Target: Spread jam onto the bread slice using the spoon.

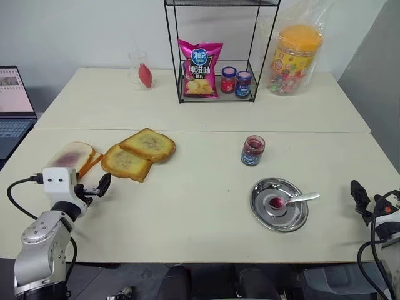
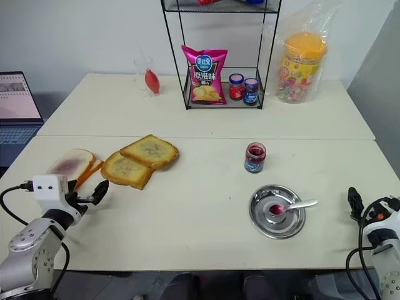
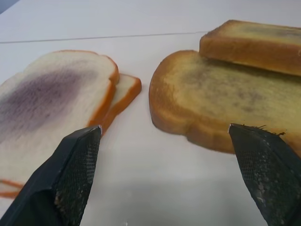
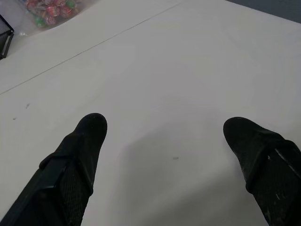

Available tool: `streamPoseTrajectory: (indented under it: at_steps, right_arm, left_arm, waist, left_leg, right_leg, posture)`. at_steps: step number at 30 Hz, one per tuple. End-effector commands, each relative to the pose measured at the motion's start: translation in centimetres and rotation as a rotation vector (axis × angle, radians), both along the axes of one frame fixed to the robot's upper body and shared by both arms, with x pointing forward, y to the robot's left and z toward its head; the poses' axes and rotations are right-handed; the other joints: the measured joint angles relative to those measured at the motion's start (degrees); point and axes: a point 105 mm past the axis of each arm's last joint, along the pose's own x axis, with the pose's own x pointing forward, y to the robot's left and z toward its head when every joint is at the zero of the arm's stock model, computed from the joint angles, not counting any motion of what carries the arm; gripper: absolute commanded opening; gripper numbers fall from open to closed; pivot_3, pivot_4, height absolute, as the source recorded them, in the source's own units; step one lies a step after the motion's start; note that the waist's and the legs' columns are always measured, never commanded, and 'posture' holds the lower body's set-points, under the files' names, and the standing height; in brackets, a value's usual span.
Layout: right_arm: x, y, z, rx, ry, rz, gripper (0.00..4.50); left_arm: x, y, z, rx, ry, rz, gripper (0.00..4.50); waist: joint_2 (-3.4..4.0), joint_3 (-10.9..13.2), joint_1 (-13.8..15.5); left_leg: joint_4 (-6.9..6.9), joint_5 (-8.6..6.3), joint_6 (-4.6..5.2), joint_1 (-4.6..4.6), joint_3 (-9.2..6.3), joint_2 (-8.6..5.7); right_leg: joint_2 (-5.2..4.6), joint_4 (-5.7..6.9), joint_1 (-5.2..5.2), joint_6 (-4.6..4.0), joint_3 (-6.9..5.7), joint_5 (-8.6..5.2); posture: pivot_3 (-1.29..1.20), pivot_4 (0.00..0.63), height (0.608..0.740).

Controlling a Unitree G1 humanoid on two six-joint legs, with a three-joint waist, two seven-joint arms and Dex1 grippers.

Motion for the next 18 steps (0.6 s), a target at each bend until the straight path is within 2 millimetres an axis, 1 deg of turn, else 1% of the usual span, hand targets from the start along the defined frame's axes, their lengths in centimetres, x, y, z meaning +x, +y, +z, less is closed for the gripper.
streamPoseTrajectory:
  at_steps: [1, 4, 7, 11, 14, 17, 18]
  right_arm:
    - [0.0, -0.3, 1.6, -0.049, -0.044, -0.003, 4.48]
    - [-0.2, -0.7, 1.5, -0.046, -0.042, -0.022, 4.48]
    - [-0.3, -0.6, 1.5, -0.049, -0.038, -0.023, 4.48]
    - [-0.2, -0.8, 2.2, -0.075, -0.047, -0.011, 4.48]
    - [0.2, 1.1, 3.3, -0.111, -0.053, 0.101, 4.48]
    - [0.6, 5.0, 5.8, -0.217, -0.062, 0.372, 4.48]
    - [0.6, 5.8, 6.2, -0.232, -0.063, 0.425, 4.48]
  left_arm:
    - [-0.8, 0.8, 0.9, 0.019, -0.047, 0.033, 4.50]
    - [-0.9, 0.9, 0.6, 0.011, -0.044, 0.040, 4.50]
    - [-0.9, 0.5, 0.9, 0.002, -0.051, 0.018, 4.50]
    - [-0.6, 0.6, 1.3, -0.023, -0.065, 0.009, 4.50]
    - [0.2, 0.4, 2.9, -0.098, -0.094, -0.034, 4.50]
    - [0.5, -1.9, 5.1, -0.260, -0.095, -0.208, 4.50]
    - [0.5, -2.3, 5.5, -0.291, -0.089, -0.240, 4.50]
  waist:
    - [0.01, 0.0, 0.0]
    - [0.00, 0.0, 0.0]
    - [0.00, 0.0, 0.0]
    - [0.00, 0.0, 0.0]
    - [0.01, 0.0, 0.0]
    - [0.02, 0.0, -0.2]
    - [0.02, 0.0, -0.3]
  left_leg:
    - [0.00, 0.00, 0.00, 0.01, 0.02, 0.00]
    - [0.00, 0.00, 0.00, 0.02, 0.01, 0.00]
    - [0.00, 0.00, 0.00, 0.01, 0.01, 0.00]
    - [0.00, 0.00, 0.00, 0.01, 0.02, 0.00]
    - [0.00, 0.00, 0.00, 0.01, 0.01, -0.01]
    - [0.02, 0.00, 0.00, 0.01, -0.02, 0.00]
    - [0.02, 0.00, 0.00, 0.01, -0.01, 0.00]
  right_leg:
    - [0.00, 0.00, 0.00, 0.00, 0.02, 0.00]
    - [0.00, 0.01, 0.00, 0.00, 0.01, 0.00]
    - [0.00, 0.01, 0.00, 0.00, 0.00, 0.00]
    - [0.00, 0.01, 0.00, 0.00, 0.01, 0.00]
    - [0.00, 0.03, 0.00, 0.00, 0.00, 0.00]
    - [0.02, 0.06, 0.00, 0.00, -0.02, 0.00]
    - [0.02, 0.06, 0.00, 0.00, -0.01, 0.00]
  posture:
    - [0.00, 0.150, 0.740]
    - [0.00, 0.150, 0.740]
    - [0.00, 0.150, 0.740]
    - [0.00, 0.150, 0.740]
    - [0.00, 0.150, 0.740]
    - [0.00, 0.150, 0.740]
    - [0.00, 0.150, 0.740]
